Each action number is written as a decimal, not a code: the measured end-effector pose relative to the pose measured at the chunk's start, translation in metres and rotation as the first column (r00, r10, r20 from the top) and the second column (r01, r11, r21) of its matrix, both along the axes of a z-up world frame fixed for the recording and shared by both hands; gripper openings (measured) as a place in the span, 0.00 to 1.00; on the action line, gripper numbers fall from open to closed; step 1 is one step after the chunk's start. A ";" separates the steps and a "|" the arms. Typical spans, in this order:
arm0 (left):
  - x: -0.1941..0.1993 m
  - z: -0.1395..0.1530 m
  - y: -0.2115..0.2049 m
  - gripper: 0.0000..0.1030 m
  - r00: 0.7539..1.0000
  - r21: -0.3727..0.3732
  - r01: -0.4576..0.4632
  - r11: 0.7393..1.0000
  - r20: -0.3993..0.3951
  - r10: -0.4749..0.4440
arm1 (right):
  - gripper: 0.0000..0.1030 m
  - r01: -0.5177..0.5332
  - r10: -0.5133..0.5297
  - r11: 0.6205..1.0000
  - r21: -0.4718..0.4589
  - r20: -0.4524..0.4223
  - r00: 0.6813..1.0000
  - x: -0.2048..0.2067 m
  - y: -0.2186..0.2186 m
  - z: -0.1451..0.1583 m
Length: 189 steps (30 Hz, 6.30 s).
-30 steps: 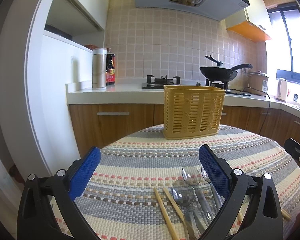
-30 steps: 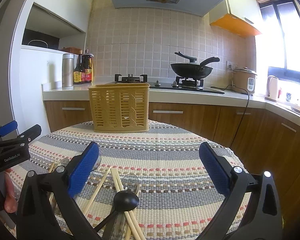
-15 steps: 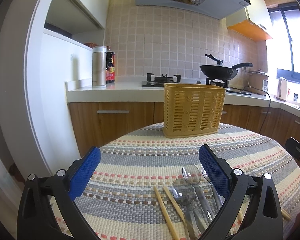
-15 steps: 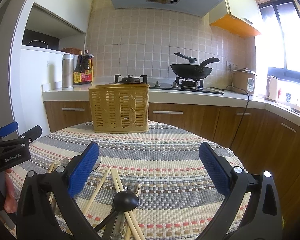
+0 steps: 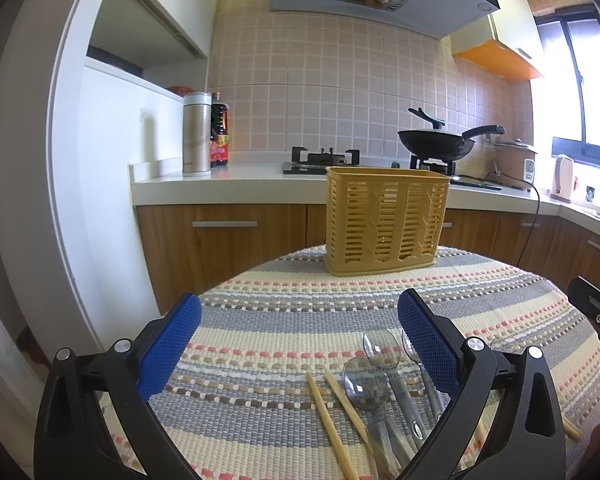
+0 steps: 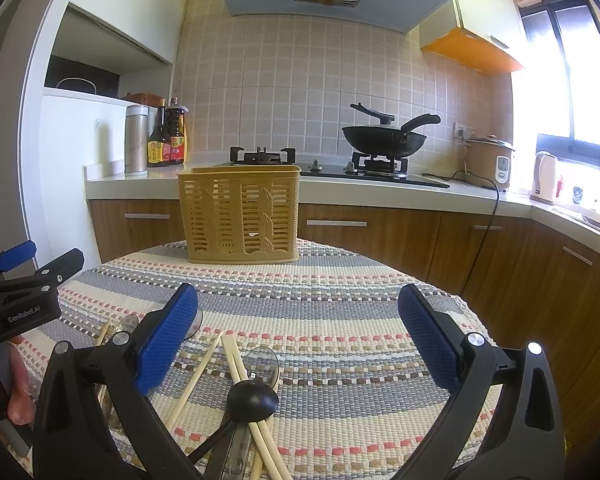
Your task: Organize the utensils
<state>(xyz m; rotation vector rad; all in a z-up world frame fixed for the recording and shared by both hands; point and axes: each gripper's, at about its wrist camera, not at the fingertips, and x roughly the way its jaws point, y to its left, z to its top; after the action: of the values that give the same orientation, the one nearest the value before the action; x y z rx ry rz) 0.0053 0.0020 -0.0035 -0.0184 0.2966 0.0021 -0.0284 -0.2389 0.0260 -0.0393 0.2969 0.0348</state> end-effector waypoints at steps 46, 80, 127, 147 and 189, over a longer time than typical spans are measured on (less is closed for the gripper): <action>0.001 -0.002 -0.002 0.93 1.000 0.000 0.001 1.000 -0.001 -0.001 | 0.93 -0.016 0.016 0.999 -0.038 0.006 1.000 -0.001 0.005 -0.003; 0.112 -0.058 -0.060 0.49 0.508 -0.202 0.390 0.898 -0.766 -0.393 | 0.54 -0.230 0.358 0.932 0.279 -0.802 0.477 0.109 -0.012 -0.028; 0.138 -0.045 0.125 0.22 0.598 -0.288 0.143 0.947 -0.738 -0.314 | 0.32 -0.166 0.161 0.984 0.071 -0.760 0.630 0.147 -0.049 -0.010; 0.112 0.044 0.088 0.10 0.763 -0.097 0.207 0.973 -0.606 -0.223 | 0.32 -0.262 0.273 0.959 0.111 -0.621 0.735 0.133 -0.034 0.038; 0.237 0.114 0.002 0.34 0.969 -0.218 0.246 0.944 0.029 -0.246 | 0.56 -0.038 0.016 0.996 -0.077 -0.272 0.962 0.300 0.004 0.095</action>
<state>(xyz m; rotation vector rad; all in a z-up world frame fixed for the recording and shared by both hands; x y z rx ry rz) 0.2419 0.0042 0.1101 -0.2016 0.2952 -0.2796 0.2712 -0.2352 0.1210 -0.1208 0.5724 0.0551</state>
